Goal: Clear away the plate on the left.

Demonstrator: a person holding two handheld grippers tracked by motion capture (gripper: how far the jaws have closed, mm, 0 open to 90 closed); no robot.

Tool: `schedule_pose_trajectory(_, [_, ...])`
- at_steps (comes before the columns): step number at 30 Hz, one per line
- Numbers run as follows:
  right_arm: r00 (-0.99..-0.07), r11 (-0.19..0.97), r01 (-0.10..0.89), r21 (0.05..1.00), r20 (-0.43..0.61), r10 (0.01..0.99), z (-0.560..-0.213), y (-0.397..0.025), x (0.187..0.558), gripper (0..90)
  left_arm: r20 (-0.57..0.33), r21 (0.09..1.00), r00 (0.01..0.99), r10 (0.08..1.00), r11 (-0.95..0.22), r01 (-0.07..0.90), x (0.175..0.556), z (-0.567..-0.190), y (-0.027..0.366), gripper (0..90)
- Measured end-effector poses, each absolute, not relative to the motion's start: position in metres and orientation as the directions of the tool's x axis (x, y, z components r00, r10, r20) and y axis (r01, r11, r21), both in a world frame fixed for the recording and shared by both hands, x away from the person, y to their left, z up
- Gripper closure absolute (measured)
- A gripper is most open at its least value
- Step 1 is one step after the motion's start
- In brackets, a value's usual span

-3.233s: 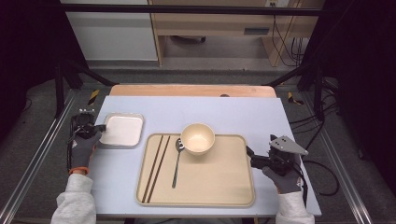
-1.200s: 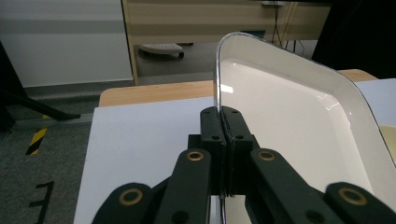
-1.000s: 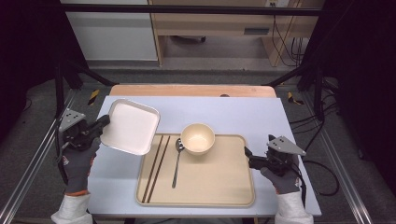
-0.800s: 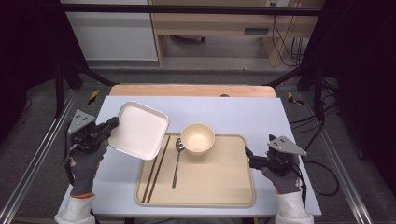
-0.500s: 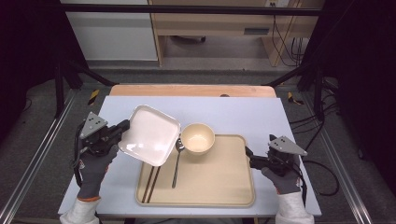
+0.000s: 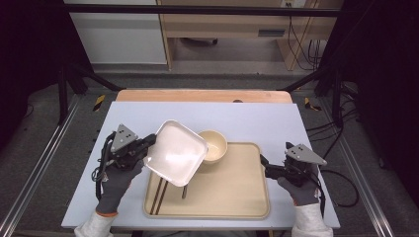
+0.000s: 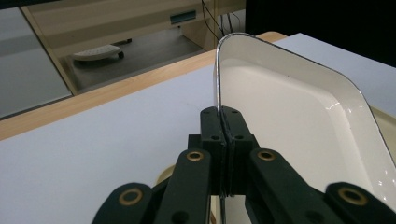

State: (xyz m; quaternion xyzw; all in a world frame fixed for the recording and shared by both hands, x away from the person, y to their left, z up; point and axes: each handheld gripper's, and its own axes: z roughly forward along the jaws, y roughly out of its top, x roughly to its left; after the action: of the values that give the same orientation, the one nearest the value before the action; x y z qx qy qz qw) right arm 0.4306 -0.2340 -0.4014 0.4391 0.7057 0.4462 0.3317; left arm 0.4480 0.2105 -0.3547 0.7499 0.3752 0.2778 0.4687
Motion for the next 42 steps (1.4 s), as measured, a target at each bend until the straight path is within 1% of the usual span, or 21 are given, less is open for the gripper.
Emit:
schedule_pose_trajectory(26, [-0.384,0.193,0.307,0.932,-0.064,0.921,-0.395,-0.24,0.426,5.7,0.127,0.87,0.68,0.722,-0.411,0.273,0.439,-0.369,0.128,89.0])
schedule_pose_trajectory(34, [-0.377,0.181,0.303,0.936,-0.056,0.924,-0.393,-0.242,0.425,5.7,0.126,0.867,0.699,0.704,-0.421,0.268,0.437,-0.372,0.111,89.0])
schedule_pose_trajectory(42, [-0.378,0.181,0.298,0.937,-0.058,0.924,-0.393,-0.243,0.425,5.7,0.099,0.863,0.709,0.699,-0.415,0.288,0.441,-0.385,0.095,89.0])
